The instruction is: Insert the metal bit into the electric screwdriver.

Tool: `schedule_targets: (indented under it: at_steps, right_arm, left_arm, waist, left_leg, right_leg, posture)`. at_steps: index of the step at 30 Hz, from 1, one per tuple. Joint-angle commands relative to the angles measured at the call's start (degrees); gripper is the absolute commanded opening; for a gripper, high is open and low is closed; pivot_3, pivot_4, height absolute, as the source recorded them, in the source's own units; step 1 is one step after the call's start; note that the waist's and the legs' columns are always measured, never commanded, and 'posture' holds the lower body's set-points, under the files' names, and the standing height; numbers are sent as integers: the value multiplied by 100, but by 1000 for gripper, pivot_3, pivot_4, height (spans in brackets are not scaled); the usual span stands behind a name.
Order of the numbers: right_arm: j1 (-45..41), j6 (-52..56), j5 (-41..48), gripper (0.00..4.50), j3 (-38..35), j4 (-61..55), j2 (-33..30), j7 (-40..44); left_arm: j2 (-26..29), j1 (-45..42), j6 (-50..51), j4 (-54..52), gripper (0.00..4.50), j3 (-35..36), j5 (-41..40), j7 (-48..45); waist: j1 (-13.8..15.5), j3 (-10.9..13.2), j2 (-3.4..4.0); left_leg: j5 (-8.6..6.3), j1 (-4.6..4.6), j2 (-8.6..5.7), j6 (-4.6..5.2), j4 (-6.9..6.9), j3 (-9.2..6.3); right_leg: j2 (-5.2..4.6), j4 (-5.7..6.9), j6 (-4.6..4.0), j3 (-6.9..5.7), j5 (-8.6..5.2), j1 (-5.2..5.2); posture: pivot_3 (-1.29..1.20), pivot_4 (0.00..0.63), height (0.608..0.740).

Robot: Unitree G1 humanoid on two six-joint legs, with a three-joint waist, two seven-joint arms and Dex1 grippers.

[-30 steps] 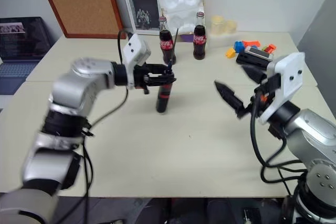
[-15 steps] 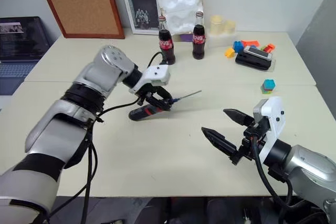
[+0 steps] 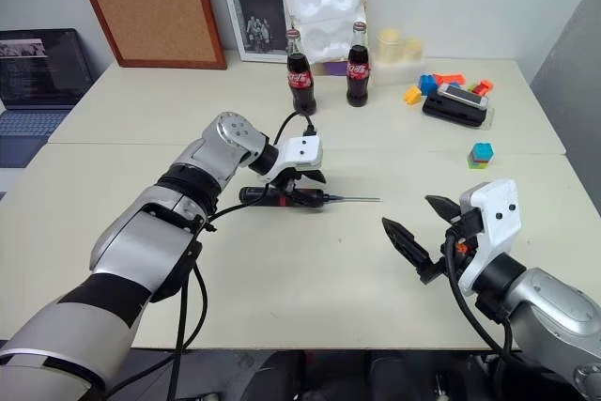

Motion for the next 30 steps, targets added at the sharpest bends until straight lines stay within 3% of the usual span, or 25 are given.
schedule_targets:
  at_steps: [1, 3, 9, 13, 18, 21, 27, 30]
  right_arm:
    - [-20, -189, -113, 4500, 14, -427, -80, 96]
    - [-29, -186, -139, 4500, -1, -334, -162, 282]
    - [5, -135, -426, 4500, -354, 338, -677, 1476]
    - [-96, -247, -1050, 4500, -343, 963, -839, 2133]
    - [-94, -421, -1632, 4500, -152, 1542, -734, 2883]
    - [-131, -511, -1934, 4500, -31, 1906, -716, 3363]
    - [-504, -481, -2187, 4500, 144, 2270, -552, 3769]
    - [-543, -423, -2272, 4500, 180, 2255, -463, 3839]
  left_arm:
    - [177, -282, 77, -12, 4172, 341, -16, -40]
    - [327, -386, 191, -22, 4458, 498, -77, -146]
    - [1173, -566, 810, -208, 4458, 1094, -425, -903]
    - [1856, -235, 1239, -625, 4458, 1475, -684, -1320]
    - [2739, 1069, 1266, -1856, 4458, 2303, -1185, -999]
    - [3110, 2070, 1960, -3183, 4458, 2598, -1544, -1025]
    - [3148, 3686, 3599, -5747, 4458, 3487, -2487, -141]
    - [3096, 4158, 3929, -6504, 4458, 3684, -2673, 330]
  waist:
    - [0, 0, 0]
    - [-2, 1, -1]
    - [-35, 0, 0]
    - [-34, 0, -1]
    - [-57, -1, 1]
    - [-57, 0, 0]
    - [18, -1, -2]
    - [30, -1, -2]
  left_leg:
    - [0, 0, 0, 0, 1, 0]
    - [0, 0, 0, 0, 2, 0]
    - [0, 6, 3, 0, 3, 3]
    - [0, 10, 4, 0, 4, 4]
    - [0, 17, 7, 0, 3, 3]
    - [1, 16, 10, -1, 3, -1]
    - [2, 16, 31, -3, 14, -2]
    - [2, 17, 35, -3, 23, -7]
  right_leg:
    - [0, 1, 0, 0, 0, 0]
    - [0, 3, 0, 1, 0, 0]
    - [4, 11, 0, 2, 0, 0]
    - [5, 17, -1, 2, 0, 0]
    - [4, 22, -2, 5, 0, 0]
    - [4, 26, -5, 2, 0, 0]
    - [-12, 27, -29, 0, 17, 7]
    - [-11, 28, -23, -5, 15, 13]
  posture:
    - [0, 150, 740]
    - [0, 150, 740]
    - [0, 150, 740]
    - [0, 150, 740]
    - [0, 150, 740]
    - [0, 150, 740]
    - [0, 150, 740]
    - [0, 150, 740]
